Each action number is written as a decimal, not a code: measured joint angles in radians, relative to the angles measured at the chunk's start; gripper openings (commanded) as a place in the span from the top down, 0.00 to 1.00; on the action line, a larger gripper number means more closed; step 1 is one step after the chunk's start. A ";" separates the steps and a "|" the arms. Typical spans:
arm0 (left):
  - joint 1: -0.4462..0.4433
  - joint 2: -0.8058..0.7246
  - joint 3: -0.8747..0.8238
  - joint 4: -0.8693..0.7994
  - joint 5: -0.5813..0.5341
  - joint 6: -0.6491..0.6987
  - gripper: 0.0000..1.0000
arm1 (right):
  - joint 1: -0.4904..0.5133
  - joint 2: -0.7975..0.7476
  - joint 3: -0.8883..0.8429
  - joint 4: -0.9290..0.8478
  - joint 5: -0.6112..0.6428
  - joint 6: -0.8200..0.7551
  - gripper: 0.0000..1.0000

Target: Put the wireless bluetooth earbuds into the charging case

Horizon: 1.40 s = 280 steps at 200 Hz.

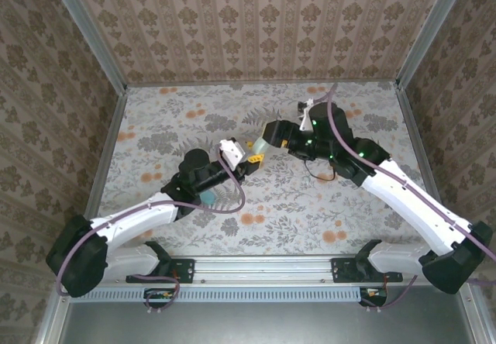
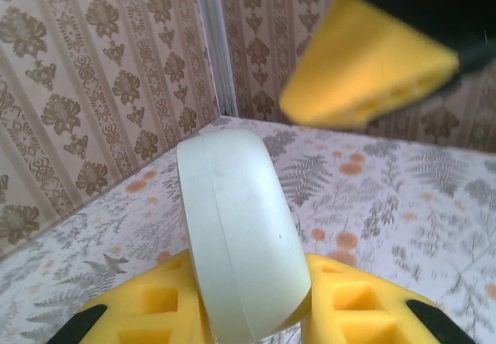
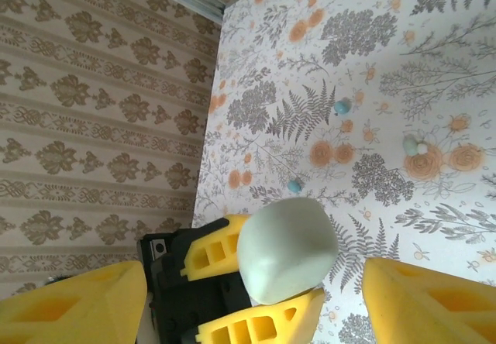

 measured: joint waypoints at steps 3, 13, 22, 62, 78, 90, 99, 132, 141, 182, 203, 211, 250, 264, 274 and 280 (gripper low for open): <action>0.000 -0.003 0.004 -0.014 0.001 0.016 0.81 | -0.003 -0.003 0.003 -0.008 -0.004 0.000 0.26; 0.000 -0.014 0.017 -0.057 0.002 0.071 0.81 | -0.014 -0.013 0.013 -0.032 -0.016 0.002 0.25; -0.002 -0.021 0.029 -0.092 0.001 0.121 0.81 | -0.021 -0.016 0.016 -0.044 -0.032 0.012 0.25; -0.035 -0.024 0.077 -0.232 -0.025 0.317 0.81 | -0.028 0.030 0.017 -0.067 -0.134 0.057 0.27; -0.048 -0.024 0.086 -0.261 -0.039 0.371 0.81 | -0.028 0.062 0.017 -0.069 -0.169 0.069 0.27; -0.052 -0.024 0.089 -0.283 -0.055 0.405 0.81 | -0.030 0.077 0.017 -0.076 -0.181 0.075 0.27; -0.057 -0.024 0.089 -0.296 -0.066 0.428 0.81 | -0.031 0.084 0.016 -0.083 -0.187 0.077 0.27; -0.079 -0.023 0.093 -0.309 -0.109 0.494 0.81 | -0.034 0.088 0.016 -0.098 -0.190 0.085 0.27; -0.081 -0.023 0.094 -0.309 -0.118 0.507 0.81 | -0.034 0.089 0.016 -0.098 -0.190 0.088 0.27; -0.092 -0.022 0.094 -0.298 -0.152 0.546 0.81 | -0.034 0.098 -0.005 -0.084 -0.191 0.119 0.29; -0.100 -0.022 0.094 -0.284 -0.167 0.561 0.82 | -0.035 0.100 -0.034 -0.055 -0.192 0.146 0.29; -0.103 -0.021 0.094 -0.278 -0.175 0.567 0.82 | -0.037 0.102 -0.044 -0.047 -0.194 0.156 0.30; -0.106 -0.021 0.094 -0.253 -0.200 0.586 0.82 | -0.054 0.111 -0.071 -0.008 -0.195 0.195 0.35; -0.109 -0.021 0.094 -0.245 -0.204 0.591 0.82 | -0.061 0.111 -0.074 0.006 -0.197 0.208 0.38; -0.113 -0.021 0.094 -0.241 -0.207 0.594 0.82 | -0.064 0.111 -0.077 0.020 -0.199 0.216 0.39; -0.117 -0.019 0.094 -0.238 -0.208 0.598 0.82 | -0.067 0.113 -0.078 0.024 -0.202 0.219 0.39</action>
